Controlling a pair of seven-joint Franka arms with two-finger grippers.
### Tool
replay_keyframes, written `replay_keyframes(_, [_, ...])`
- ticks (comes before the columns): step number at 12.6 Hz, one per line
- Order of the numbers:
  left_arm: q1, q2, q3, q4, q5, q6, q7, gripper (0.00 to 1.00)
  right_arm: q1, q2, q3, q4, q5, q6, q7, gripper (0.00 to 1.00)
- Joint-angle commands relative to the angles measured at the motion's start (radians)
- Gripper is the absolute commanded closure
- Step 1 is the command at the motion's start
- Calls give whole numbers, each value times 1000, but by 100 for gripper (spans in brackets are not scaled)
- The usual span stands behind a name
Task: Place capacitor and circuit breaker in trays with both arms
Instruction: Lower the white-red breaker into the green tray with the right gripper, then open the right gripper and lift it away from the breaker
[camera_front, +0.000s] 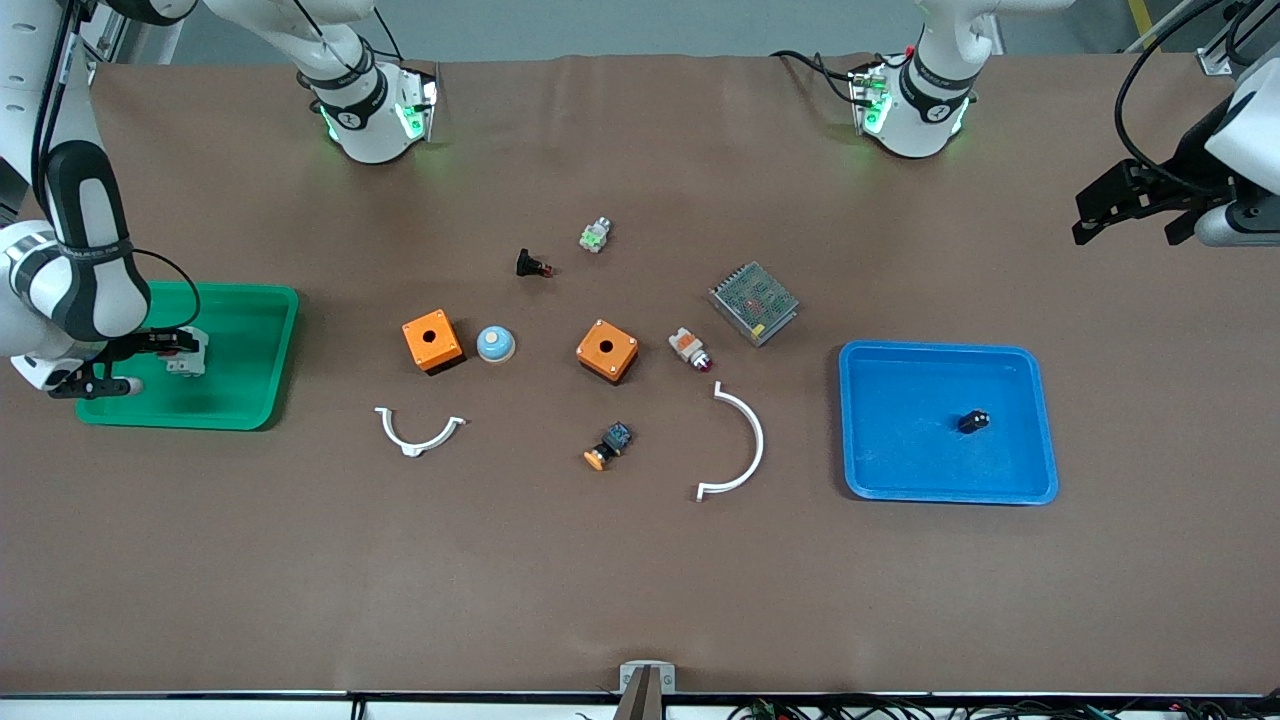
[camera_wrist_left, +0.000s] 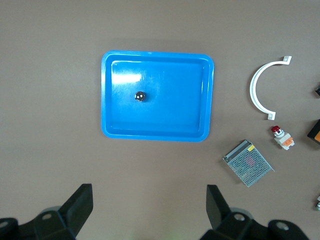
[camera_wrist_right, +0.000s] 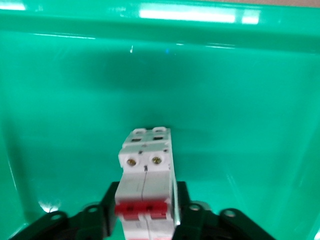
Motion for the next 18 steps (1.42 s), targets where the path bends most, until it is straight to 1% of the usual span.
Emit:
replay_keyframes(1, [1, 7, 6, 16, -16, -2, 11, 0, -1, -19, 1, 14, 30, -22, 7, 0])
replay_keyframes(2, [1, 8, 5, 13, -16, -2, 11, 0, -1, -23, 0, 58, 30, -75, 7, 0])
replay_keyframes(3, [-1, 8, 5, 13, -16, -4, 11, 0, 9, -25, 1, 131, 30, -150, 14, 0])
replay_keyframes(6, [1, 2, 6, 13, -5, -8, 8, 0, 73, -20, 0, 387, 18, -377, 122, 0])
replay_keyframes(7, [1, 2, 8, 13, -4, -8, 0, 0, 88, -20, 1, 435, 18, -401, 123, 0])
replay_keyframes(9, [1, -2, 8, 9, 7, -10, -7, 0, 134, -23, 1, 498, 27, -403, 128, 0])
replay_keyframes(11, [1, -4, 2, 9, 27, -10, -13, 0, 197, -23, 4, 596, 32, -404, 183, 0])
replay_keyframes(12, [1, -4, 2, 9, 27, -11, -18, 0, 222, -25, 9, 638, 53, -413, 212, 0])
replay_keyframes(14, [1, -8, 2, 7, 28, -19, -24, 0, 269, -26, 6, 728, 137, -473, 269, 0])
replay_keyframes(15, [1, -10, 2, 1, 28, -21, -27, 0, 275, -26, 10, 759, 139, -493, 312, 0])
replay_keyframes(16, [1, -16, 2, -1, 36, -21, -27, 0, 317, -43, 13, 761, 130, -505, 394, 0])
replay_keyframes(17, [-1, -18, 0, -2, 57, -22, -27, 0, 322, -84, 33, 761, 115, -539, 486, 0])
replay_keyframes(18, [-1, -21, -1, -2, 62, -28, -27, 0, 300, -101, 103, 767, 40, -582, 537, 0])
